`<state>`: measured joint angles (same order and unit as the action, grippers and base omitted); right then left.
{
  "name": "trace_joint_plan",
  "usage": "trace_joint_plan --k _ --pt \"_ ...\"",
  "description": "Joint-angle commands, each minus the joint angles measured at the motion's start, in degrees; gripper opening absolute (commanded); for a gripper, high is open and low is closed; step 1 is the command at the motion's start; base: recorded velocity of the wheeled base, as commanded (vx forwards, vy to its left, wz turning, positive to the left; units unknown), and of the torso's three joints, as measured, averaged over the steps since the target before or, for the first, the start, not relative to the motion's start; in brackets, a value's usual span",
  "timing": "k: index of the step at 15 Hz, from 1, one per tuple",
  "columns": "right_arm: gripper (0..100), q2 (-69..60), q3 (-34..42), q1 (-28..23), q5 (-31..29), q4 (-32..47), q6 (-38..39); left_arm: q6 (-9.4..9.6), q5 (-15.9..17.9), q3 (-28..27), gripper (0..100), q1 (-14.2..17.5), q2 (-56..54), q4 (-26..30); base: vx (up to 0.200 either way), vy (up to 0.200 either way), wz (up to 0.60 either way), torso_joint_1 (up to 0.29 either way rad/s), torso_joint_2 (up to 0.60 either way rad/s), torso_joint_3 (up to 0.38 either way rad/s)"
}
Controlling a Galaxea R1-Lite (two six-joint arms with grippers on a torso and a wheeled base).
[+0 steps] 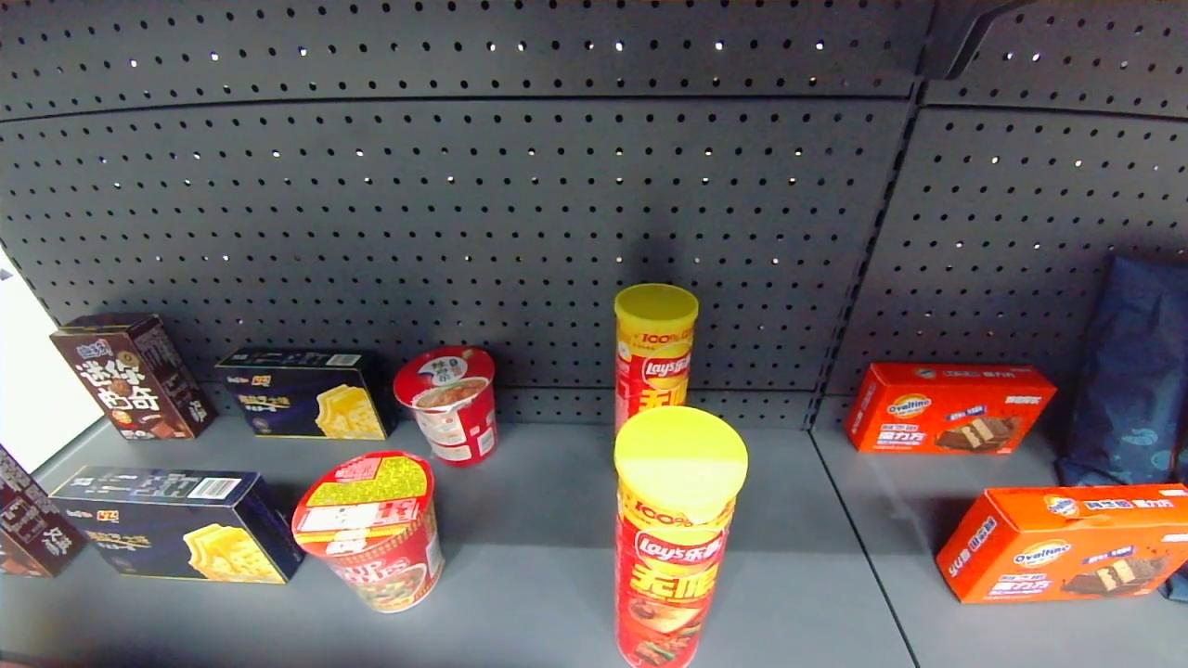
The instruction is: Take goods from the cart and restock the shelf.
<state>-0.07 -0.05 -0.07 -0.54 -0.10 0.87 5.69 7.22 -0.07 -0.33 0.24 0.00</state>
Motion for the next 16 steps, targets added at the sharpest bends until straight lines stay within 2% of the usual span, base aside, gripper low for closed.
trace_joint_plan --k 1,2,4,7,10,13,15,16 --pt "100 0.1 0.0 0.0 0.0 0.0 0.0 -0.24 -2.0 0.1 100 0.0 0.0 0.0 0.0 0.0 0.0 0.0 0.0 0.0" --pt "100 0.1 0.0 0.0 0.0 0.0 0.0 -1.39 -4.4 0.1 100 0.1 0.0 0.0 0.0 0.0 0.0 0.0 0.0 0.0" --pt "100 0.1 0.0 0.0 0.0 0.0 0.0 -2.27 -4.4 0.1 100 0.0 0.1 0.0 0.0 0.0 0.0 0.0 0.0 0.0" --pt "100 0.1 0.0 0.0 0.0 0.0 0.0 -2.35 -4.2 0.1 100 0.0 0.0 0.0 0.0 0.0 0.0 0.0 0.0 0.0" --pt "100 0.1 0.0 0.0 0.0 0.0 0.0 -2.27 -1.2 0.1 100 0.1 0.0 0.0 0.0 0.0 0.0 0.0 0.0 0.0" --pt "100 0.1 0.0 0.0 0.0 0.0 0.0 -3.58 -2.1 0.1 100 0.1 0.0 0.0 0.0 0.0 0.0 0.0 0.0 0.0" --pt "100 0.1 0.0 0.0 0.0 0.0 0.0 -2.44 -2.0 0.1 100 0.1 0.0 0.0 0.0 0.0 0.0 0.0 0.0 0.0" --pt "100 0.1 0.0 0.0 0.0 0.0 0.0 -2.53 -2.2 0.1 100 0.1 0.0 0.0 -0.2 0.0 0.0 -0.002 0.0 0.007"
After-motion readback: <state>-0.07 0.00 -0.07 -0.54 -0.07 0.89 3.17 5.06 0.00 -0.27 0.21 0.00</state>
